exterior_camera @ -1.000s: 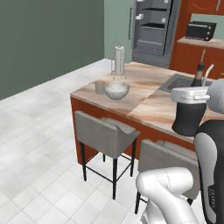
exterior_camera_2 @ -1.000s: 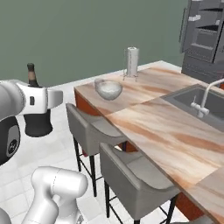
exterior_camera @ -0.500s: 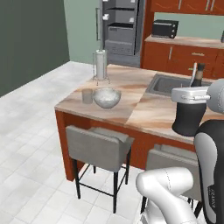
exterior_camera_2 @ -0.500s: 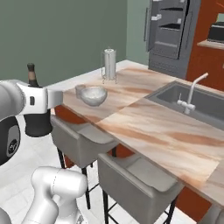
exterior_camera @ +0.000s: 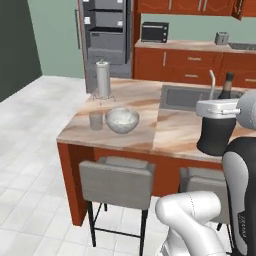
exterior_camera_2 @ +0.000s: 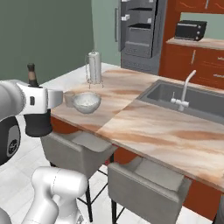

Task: There is a bowl on the dining counter. Grab a lemon wedge from the fridge and place it in the bowl. Then get the liquor bottle and glass cup from the cabinet and place them next to the bowl.

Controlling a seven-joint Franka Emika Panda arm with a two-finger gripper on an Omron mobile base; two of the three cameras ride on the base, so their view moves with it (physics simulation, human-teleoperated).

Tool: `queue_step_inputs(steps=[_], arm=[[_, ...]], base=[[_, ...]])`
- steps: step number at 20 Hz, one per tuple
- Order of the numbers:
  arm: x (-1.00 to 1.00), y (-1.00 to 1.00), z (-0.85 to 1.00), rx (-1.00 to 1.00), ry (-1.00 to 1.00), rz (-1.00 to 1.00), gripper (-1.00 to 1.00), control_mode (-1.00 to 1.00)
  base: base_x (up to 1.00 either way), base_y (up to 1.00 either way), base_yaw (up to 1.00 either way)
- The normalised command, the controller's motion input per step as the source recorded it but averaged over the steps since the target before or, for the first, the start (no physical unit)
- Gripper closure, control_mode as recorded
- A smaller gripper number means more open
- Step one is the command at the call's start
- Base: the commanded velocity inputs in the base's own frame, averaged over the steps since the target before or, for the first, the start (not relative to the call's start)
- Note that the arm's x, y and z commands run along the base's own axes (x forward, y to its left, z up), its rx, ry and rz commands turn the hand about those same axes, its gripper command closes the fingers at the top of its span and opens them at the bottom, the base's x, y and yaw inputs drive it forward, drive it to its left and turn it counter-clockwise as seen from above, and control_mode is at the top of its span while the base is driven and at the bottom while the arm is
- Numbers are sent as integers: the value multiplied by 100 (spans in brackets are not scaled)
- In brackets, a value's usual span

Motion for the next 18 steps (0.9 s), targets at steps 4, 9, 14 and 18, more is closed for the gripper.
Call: queue_step_inputs(steps=[4,9,14,18], arm=[[0,0,0,0,0,0,100,100],[0,0,0,0,0,0,100,100],[0,0,0,0,0,0,100,100],[0,0,0,0,0,0,100,100]], base=[[29,60,-37],[47,32,-32],[59,28,-28],[58,33,-29]])
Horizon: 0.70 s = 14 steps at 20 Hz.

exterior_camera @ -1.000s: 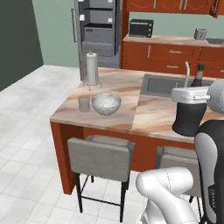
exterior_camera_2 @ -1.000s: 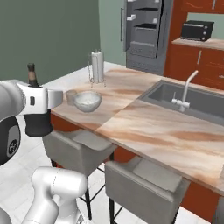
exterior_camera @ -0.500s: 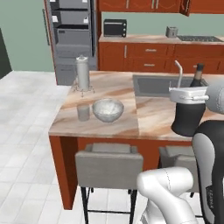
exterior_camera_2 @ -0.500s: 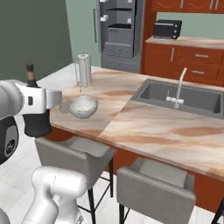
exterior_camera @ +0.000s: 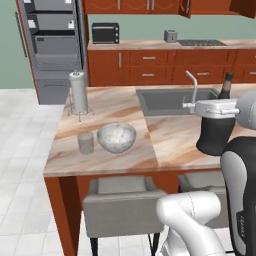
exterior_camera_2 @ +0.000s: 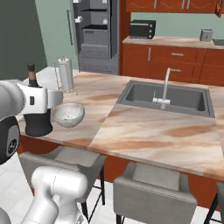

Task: There is a bowl on the dining counter. Grab a lemon wedge from the fridge and place it in the bowl. Then get the liquor bottle and glass cup from the cabinet and place them next to the bowl.

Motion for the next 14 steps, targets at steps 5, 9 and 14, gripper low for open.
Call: queue_step_inputs(steps=[5,9,14], arm=[[0,0,0,0,0,0,100,100],[0,0,0,0,0,0,100,100],[73,4,0,0,7,-10,100,-100]], base=[[57,38,-29],[61,36,-25],[14,6,-4]])
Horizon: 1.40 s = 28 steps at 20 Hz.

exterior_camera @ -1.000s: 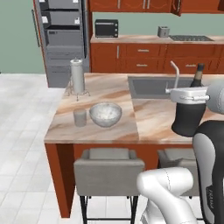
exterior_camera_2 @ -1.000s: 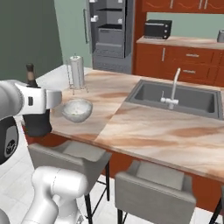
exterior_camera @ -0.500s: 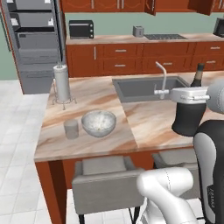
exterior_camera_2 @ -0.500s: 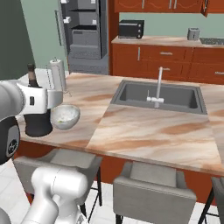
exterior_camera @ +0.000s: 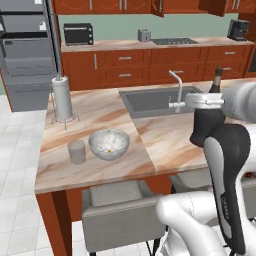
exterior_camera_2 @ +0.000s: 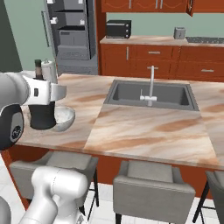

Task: There is a bowl on the dining counter. Grab a lemon wedge from the fridge and place it in the bowl. Then get the liquor bottle and glass cup from the cabinet and place them next to the bowl.

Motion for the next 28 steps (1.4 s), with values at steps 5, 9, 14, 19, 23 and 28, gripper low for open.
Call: queue_step_inputs(steps=[5,9,14,19,23,28], arm=[[100,-9,-8,0,3,0,100,-100],[100,-21,-23,0,0,11,100,-100],[91,-22,-38,2,0,27,100,-100],[80,-8,-40,1,0,32,100,-100],[74,0,-37,0,0,32,100,-100],[54,0,-38,0,0,23,100,-100]], base=[[0,0,0],[0,0,0],[0,0,0],[0,0,0],[0,0,0],[0,0,0]])
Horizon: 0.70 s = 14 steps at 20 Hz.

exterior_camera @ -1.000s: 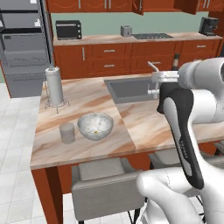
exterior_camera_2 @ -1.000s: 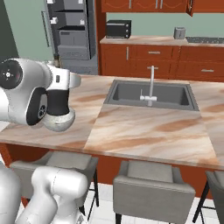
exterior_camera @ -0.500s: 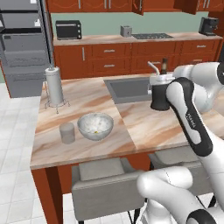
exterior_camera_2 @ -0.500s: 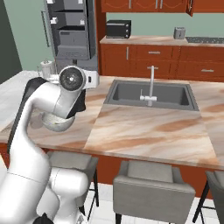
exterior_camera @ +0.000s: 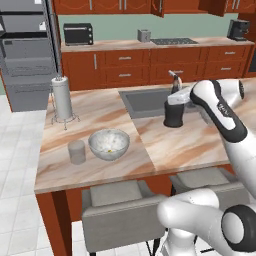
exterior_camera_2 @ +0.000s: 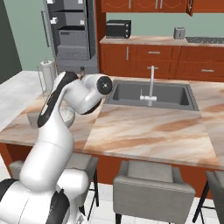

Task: There is a bowl on the dining counter. Grab a lemon wedge from the fridge and place it in the bowl. Then get the liquor bottle and glass cup from the cabinet and place them next to the bowl.

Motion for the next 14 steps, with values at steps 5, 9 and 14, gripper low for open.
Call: queue_step_inputs(steps=[5,9,14], arm=[[13,0,-56,0,-5,9,100,-100],[0,0,-64,0,-15,3,100,-100],[5,24,-41,0,-18,0,100,-100]], base=[[0,0,0],[0,0,0],[0,0,0]])
